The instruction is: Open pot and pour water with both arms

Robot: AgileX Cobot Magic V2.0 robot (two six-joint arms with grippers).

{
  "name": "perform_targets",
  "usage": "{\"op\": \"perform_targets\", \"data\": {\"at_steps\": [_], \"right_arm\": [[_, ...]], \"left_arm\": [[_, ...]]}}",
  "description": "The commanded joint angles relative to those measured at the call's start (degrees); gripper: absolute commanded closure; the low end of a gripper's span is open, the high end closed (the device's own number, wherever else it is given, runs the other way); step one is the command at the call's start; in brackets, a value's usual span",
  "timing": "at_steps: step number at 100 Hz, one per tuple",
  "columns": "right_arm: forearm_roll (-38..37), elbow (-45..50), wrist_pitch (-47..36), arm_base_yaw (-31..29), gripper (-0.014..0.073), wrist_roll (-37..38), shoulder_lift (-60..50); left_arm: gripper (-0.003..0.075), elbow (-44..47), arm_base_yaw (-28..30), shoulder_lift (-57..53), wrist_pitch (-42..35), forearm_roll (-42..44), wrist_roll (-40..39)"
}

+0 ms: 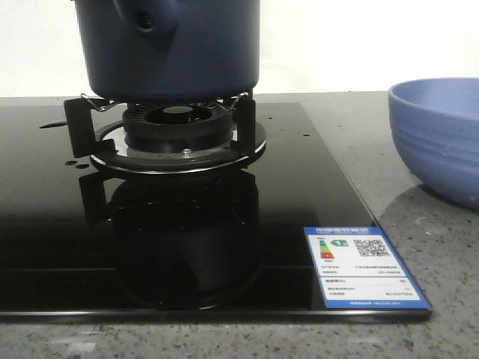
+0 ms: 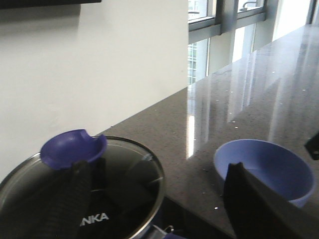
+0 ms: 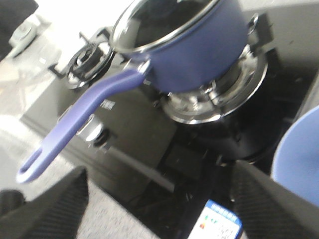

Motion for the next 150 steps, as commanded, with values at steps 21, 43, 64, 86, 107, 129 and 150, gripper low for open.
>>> {"op": "perform_targets", "data": {"at_steps": [21,43,64,86,107,129,150], "right_arm": [[3.9,-2.0,-3.1,0.0,0.0030,-1.1,-0.2],[3.9,-2.0,-3.2,0.0,0.0030,-1.1,-0.2],[3.9,-2.0,-3.5,0.0,0.0030,-1.1,-0.2],[3.9,-2.0,-4.6,0.0,0.0030,-1.1,-0.2],[4.0,-2.0,-5.0,0.0,0.0030,-1.1,-0.2],[4.4,-2.0,-5.1,0.0,0.0030,-1.1,-0.2],[4.4,-2.0,-5.1,0.0,0.0030,-1.1,-0.2]], "left_arm": [[0.0226,-7.3,1.3,9.8,-4.0,-4.3,4.0],[0.0224,-11.1,6.1,16.7,3.1,-9.4,5.7],[0.0180,-12.2,6.5,20.6,6.5,-10.3,10.6],[0.0163,-12.2,6.5,23.0,5.9,-14.4,14.6],[0.0164,-12.2,6.5,25.5,6.1,-21.7,20.3],[0.0164,-12.2,6.5,28.2,7.5,-24.1,22.1],[0.0165,-14.5,6.3,29.9,8.7,-24.7,22.7]]}}
